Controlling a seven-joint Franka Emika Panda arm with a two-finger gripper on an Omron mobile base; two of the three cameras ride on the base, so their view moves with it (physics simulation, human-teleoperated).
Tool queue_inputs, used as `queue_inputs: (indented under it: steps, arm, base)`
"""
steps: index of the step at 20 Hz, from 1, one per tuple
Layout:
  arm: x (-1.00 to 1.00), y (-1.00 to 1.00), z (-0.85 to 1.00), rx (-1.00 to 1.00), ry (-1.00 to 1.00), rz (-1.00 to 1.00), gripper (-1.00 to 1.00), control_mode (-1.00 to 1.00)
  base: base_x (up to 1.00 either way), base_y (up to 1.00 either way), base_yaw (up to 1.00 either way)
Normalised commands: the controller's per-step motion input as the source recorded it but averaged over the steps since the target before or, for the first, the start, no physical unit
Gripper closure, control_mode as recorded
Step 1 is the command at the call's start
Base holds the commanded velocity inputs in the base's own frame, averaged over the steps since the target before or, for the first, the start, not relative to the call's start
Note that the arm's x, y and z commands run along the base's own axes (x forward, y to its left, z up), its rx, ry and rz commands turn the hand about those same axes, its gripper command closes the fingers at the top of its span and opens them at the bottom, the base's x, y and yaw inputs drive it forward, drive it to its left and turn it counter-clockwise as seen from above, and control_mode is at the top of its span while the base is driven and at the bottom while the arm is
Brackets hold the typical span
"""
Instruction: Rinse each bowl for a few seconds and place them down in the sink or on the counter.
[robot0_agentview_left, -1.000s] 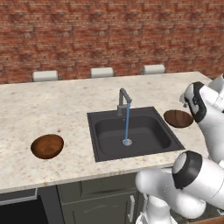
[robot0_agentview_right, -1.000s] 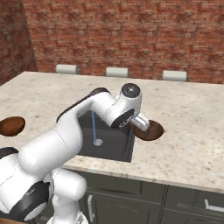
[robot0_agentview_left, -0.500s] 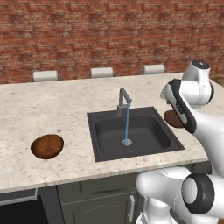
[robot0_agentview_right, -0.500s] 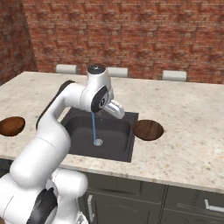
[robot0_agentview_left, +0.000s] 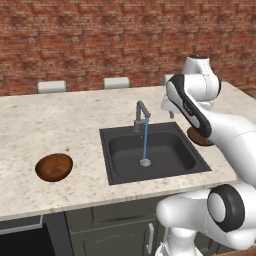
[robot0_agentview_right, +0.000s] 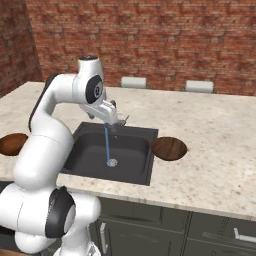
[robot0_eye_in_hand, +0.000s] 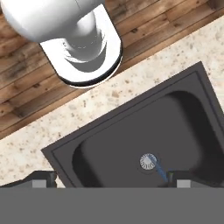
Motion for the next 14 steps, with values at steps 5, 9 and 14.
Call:
queue_inputs:
  steps: [5, 9, 14]
  arm:
    - [0.0, 0.72, 0.01, 0.05, 0.2, 0.09, -1.0, -1.0]
    - [-0.01, 0.75, -0.05, 0.03, 0.11, 0.09, -1.0, -1.0]
    - [-0.04, 0.7, -0.27, 0.0, 0.01, 0.05, -1.0, -1.0]
  base:
    - [0.0, 0.0, 0.0]
    - [0.0, 0.0, 0.0]
    - [0.0, 0.0, 0.0]
